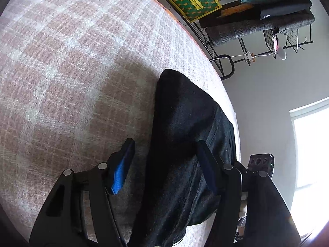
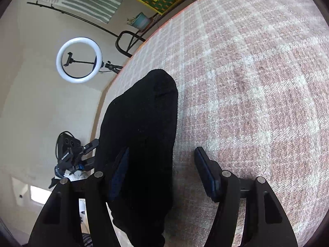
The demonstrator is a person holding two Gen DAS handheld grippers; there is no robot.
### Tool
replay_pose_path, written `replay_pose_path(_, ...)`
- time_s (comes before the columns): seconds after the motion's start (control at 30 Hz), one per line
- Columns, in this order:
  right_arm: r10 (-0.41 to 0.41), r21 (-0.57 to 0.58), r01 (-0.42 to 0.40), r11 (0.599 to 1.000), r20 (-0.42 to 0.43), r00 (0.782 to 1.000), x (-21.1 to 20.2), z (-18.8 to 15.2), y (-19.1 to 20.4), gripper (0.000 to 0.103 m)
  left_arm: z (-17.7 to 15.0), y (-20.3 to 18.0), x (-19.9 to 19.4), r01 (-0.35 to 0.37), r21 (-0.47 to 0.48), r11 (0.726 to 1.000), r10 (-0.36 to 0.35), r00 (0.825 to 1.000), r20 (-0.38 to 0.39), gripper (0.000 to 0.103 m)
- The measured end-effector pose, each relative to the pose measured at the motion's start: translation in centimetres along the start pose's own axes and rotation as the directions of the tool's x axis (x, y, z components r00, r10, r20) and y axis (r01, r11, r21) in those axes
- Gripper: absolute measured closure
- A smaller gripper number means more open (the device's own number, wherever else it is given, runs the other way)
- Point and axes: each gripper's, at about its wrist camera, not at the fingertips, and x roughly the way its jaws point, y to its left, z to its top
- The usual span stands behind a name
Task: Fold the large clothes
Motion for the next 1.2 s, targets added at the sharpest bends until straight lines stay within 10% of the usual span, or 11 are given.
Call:
replay_pose_path(0.17, 0.054, -0.018, -0.054, 0.998, -0.016, 0.998, 1.8, -0.3, 1.2, 0.038, 0.5, 0.4, 1.2, 0.077, -0.051, 0.996, -0.079, 0.996, -0.031, 0.041)
replay_pose_path(0.57, -0.087, -0.095, 0.085, 0.992, -0.017, 0.996, 3.7, -0.5, 3.6, 0.066, -0.6, -3.9, 2.3, -0.116, 0.100, 0.988, 0.114, 0.993, 0.021, 0.065)
replay_pose_path(0.83, -0.290, -0.298, 0.298, 0.907, 0.072, 0.954, 3.5, -1.6, 8.7, 0.078, -3.4, -8.7, 2.3, -0.268, 0.283, 0.921, 0.245, 0.963, 0.117, 0.070)
replay_pose_path(1.2, -0.339, -0.438, 0.366, 0.821, 0.142, 0.930, 0.8, -3.0, 12.4, 0.082, -7.7, -13.3, 0.1, -0.331, 0.448, 0.831, 0.265, 0.942, 0.204, 0.071)
